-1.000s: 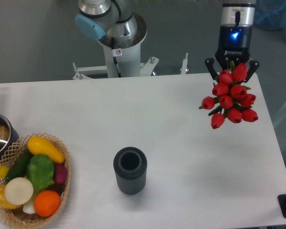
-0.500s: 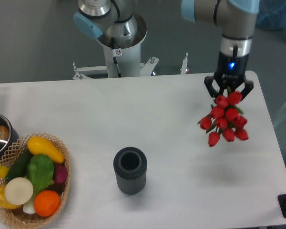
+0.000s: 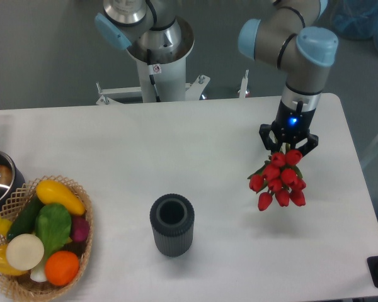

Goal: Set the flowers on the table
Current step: 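Lower the held tulip bouquet toward the table beside the black container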

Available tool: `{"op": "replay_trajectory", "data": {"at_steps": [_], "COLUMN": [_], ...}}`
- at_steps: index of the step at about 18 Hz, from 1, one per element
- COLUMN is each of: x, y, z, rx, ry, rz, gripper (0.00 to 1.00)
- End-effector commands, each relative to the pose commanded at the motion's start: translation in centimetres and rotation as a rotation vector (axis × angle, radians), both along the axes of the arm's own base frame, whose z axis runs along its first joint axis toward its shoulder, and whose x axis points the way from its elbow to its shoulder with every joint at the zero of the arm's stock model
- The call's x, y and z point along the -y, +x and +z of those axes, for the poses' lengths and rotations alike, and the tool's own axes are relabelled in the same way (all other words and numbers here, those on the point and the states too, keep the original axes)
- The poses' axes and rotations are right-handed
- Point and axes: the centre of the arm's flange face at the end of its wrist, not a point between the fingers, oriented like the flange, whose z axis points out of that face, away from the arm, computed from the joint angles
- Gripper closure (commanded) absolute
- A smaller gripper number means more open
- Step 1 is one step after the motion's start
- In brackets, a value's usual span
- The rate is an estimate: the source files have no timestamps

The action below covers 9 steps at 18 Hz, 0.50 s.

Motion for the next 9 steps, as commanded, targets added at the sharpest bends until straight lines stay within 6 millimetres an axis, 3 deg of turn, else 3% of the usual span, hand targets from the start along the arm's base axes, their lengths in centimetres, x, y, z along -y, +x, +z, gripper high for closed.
{"op": "replay_trajectory", "data": {"at_steps": [9], "x": [-1.6], "y": [0.1], "z": [-4.4], "rx": [0.076], "ry": [-0.012], "rz": [-0.023], "gripper": [0.71]}}
